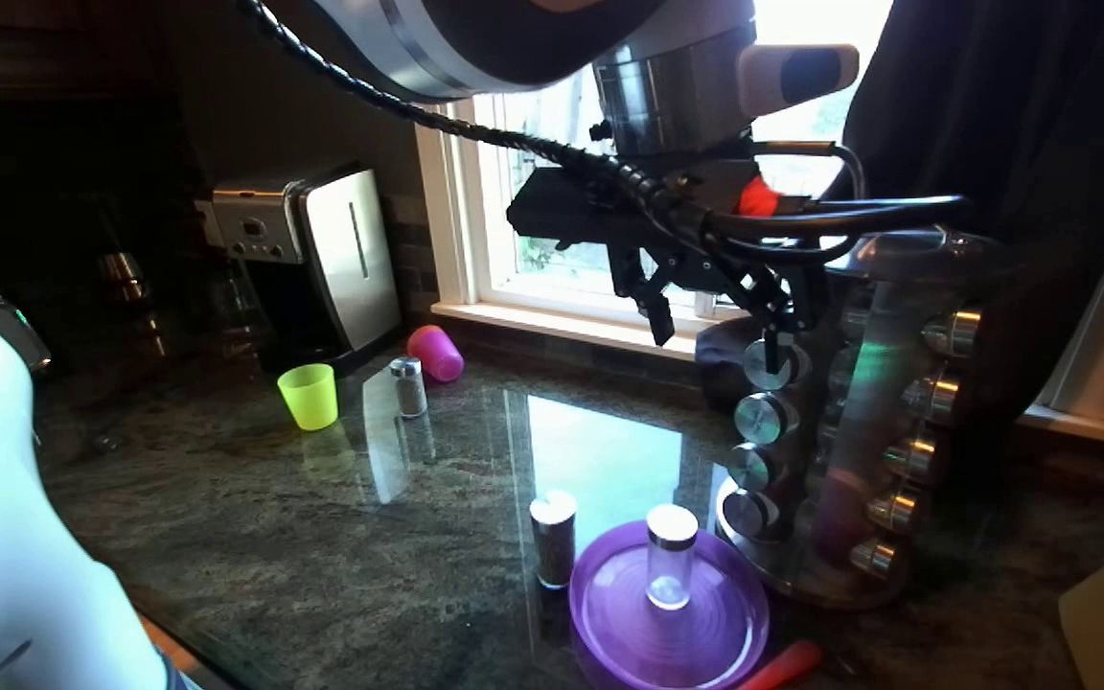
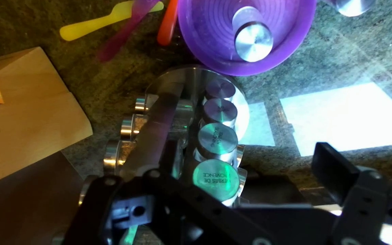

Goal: Pull out a bottle from the holder, then place the bottle on the counter

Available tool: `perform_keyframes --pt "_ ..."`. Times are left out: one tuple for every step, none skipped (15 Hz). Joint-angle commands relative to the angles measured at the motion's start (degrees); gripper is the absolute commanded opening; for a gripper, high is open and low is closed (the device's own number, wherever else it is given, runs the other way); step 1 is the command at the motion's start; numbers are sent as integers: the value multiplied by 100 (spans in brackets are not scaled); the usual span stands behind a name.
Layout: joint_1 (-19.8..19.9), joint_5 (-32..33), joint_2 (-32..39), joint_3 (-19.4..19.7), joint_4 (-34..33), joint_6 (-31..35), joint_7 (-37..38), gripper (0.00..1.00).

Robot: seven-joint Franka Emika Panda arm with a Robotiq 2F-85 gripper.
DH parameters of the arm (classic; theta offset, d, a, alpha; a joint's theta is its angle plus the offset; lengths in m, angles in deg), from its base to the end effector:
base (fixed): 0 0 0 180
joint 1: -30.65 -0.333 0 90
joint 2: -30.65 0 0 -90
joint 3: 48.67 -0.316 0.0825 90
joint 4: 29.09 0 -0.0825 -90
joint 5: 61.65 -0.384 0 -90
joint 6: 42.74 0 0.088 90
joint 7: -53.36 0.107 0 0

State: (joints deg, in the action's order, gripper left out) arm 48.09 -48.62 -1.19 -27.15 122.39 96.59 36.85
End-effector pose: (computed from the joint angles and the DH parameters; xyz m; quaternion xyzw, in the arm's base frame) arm 0.3114 -0.2530 0.4408 0.9809 -0.1091 0.1483 0.0626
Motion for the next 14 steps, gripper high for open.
perform_keyframes --pt "66 -59 11 -68 -7 -7 -41 100" --pt "-44 -223 202 8 -36 182 -17 100" --pt "-109 -337 304 47 -43 346 5 100" --pt "-174 -491 369 76 -62 396 -2 100" --pt "-226 -633 477 93 -84 510 -5 100" --pt "-285 -785 567 120 -91 632 -38 100" --pt "-331 -908 673 142 -90 848 -62 100" --pt "-308 -944 774 103 -107 961 -1 100" --pt "-313 -999 869 99 -116 1142 -3 100" --pt "-290 -1020 956 85 -133 1317 19 100" --pt "-265 -1015 1028 74 -148 1444 20 100" --pt "-227 -988 1102 59 -179 1551 36 100" --pt "-233 -1012 1175 72 -228 1564 30 100" --pt "-210 -986 1260 76 -266 1645 20 100"
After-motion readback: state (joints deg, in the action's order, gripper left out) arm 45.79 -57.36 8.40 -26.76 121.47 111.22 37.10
